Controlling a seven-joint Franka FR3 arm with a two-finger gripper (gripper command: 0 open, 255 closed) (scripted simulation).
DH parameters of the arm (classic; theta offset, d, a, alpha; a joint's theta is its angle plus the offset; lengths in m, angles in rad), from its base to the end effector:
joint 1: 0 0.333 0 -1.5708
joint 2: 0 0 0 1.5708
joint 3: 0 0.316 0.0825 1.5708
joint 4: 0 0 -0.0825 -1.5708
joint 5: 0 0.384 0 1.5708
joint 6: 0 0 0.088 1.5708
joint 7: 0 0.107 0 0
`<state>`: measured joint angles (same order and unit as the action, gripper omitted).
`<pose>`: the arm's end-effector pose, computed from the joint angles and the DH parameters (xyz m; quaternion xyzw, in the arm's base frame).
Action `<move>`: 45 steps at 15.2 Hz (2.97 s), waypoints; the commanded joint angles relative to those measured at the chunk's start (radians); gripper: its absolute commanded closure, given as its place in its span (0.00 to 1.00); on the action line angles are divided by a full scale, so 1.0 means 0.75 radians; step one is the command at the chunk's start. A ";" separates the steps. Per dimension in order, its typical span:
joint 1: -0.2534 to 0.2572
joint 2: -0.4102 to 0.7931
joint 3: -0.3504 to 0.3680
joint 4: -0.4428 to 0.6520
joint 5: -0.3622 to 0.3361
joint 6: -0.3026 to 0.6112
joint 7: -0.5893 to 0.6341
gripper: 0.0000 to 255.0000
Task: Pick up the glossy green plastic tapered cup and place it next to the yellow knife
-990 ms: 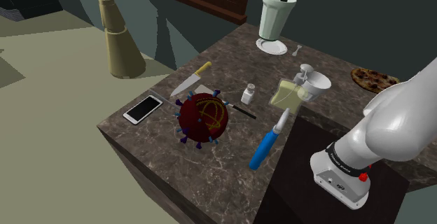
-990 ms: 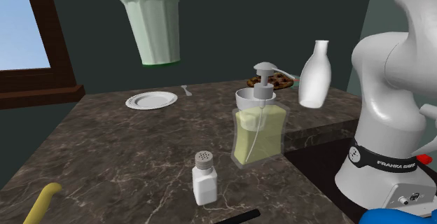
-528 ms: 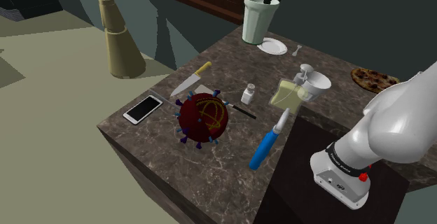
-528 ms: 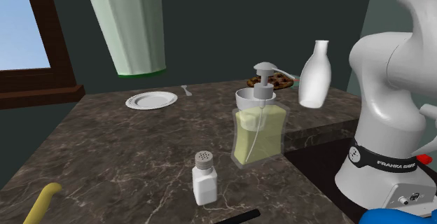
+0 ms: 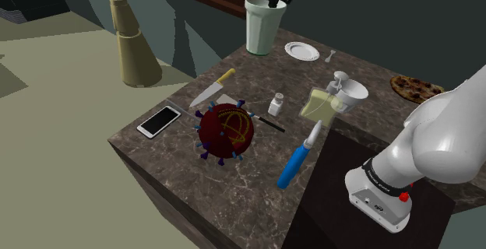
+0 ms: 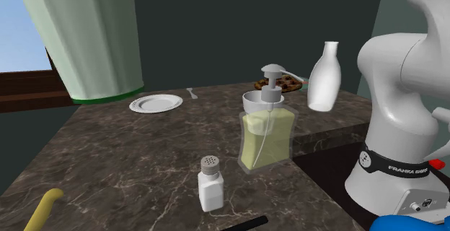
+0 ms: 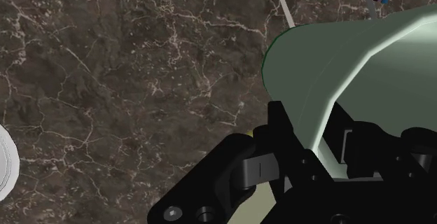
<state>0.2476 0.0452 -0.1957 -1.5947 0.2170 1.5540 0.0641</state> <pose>0.5618 0.0549 0.5894 -0.9937 0.0089 0.0482 0.1013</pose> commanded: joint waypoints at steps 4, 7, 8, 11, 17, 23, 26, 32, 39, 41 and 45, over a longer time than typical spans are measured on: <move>0.014 -0.005 0.012 -0.090 0.001 0.090 0.009 1.00; 0.015 -0.009 0.013 -0.148 0.002 0.144 0.000 1.00; 0.016 -0.010 0.014 -0.167 0.002 0.162 -0.003 1.00; 0.017 -0.010 0.015 -0.221 0.004 0.214 -0.013 1.00; 0.019 -0.003 0.016 -0.318 0.009 0.317 -0.033 1.00; 0.020 0.015 0.018 -0.404 0.019 0.418 -0.055 1.00; 0.021 0.028 0.019 -0.442 0.026 0.468 -0.067 1.00; 0.021 0.060 0.021 -0.511 0.041 0.565 -0.093 1.00; 0.021 0.113 0.025 -0.580 0.067 0.682 -0.128 1.00; 0.021 0.113 0.025 -0.580 0.067 0.682 -0.128 1.00; 0.021 0.113 0.025 -0.580 0.067 0.682 -0.128 1.00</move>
<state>0.2636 0.1303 -0.1773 -2.0300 0.2667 2.0655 -0.0315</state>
